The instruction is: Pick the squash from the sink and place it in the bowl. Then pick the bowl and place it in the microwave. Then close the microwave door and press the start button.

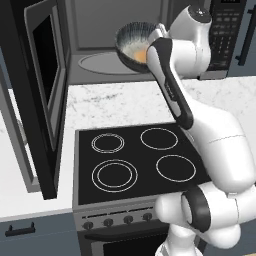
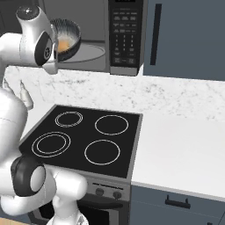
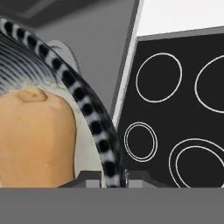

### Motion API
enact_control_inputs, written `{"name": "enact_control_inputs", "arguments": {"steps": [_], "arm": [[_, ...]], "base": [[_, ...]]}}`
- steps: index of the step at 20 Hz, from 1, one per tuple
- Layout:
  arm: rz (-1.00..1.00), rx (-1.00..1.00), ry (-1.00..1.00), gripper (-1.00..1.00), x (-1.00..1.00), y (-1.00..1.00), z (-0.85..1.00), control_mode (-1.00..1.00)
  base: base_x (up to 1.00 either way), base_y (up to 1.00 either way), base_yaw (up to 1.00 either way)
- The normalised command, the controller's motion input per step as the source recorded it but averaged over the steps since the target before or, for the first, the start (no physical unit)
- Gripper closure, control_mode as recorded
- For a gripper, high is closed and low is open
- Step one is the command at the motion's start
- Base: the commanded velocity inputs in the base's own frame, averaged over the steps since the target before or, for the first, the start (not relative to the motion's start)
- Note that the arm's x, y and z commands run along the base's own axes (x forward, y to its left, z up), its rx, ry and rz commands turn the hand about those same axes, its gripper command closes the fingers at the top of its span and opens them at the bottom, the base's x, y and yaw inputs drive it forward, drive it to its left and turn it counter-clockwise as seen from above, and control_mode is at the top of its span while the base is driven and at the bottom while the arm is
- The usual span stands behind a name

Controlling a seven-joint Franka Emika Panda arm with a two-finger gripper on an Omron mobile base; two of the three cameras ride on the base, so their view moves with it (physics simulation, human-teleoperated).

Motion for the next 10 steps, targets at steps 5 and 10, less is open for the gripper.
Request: {"name": "enact_control_inputs", "arguments": {"steps": [5, 10], "arm": [[0.08, -0.05, 0.06, 1.0, 0.75, 0.09, 0.0, -1.0], [0.07, -0.05, 0.08, 1.0, 0.61, 0.12, 0.0, -1.0]], "base": [[0.0, 0.0, 0.0], [0.0, 0.0, 0.0]]}}
